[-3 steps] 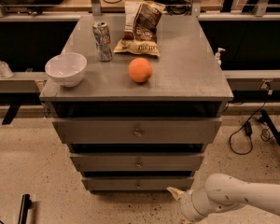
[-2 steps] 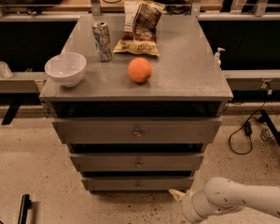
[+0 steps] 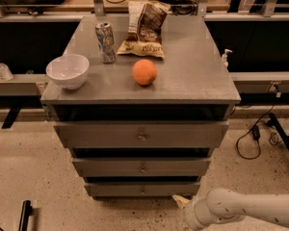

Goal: Open bottom drawer

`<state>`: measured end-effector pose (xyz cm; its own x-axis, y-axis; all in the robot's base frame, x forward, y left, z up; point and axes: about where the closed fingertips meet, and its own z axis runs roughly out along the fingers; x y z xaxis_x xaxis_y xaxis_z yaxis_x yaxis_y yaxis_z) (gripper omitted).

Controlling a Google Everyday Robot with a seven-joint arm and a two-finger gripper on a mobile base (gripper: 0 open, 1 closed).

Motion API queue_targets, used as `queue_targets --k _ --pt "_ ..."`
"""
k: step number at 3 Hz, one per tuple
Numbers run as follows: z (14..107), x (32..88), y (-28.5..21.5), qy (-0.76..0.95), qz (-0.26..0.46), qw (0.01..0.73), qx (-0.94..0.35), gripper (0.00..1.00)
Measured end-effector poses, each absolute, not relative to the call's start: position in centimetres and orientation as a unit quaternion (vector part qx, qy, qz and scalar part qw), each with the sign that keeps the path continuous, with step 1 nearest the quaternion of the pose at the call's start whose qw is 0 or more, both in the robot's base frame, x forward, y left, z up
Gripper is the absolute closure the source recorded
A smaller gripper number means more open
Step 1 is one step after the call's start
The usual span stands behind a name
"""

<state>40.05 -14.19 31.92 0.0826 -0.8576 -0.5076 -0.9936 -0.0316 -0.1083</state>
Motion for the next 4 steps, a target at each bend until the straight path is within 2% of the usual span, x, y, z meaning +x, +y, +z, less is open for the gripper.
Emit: queue_targets --k 4 --pt "24.3 46.9 -14.0 0.666 0.098 0.264 -0.690 0.00"
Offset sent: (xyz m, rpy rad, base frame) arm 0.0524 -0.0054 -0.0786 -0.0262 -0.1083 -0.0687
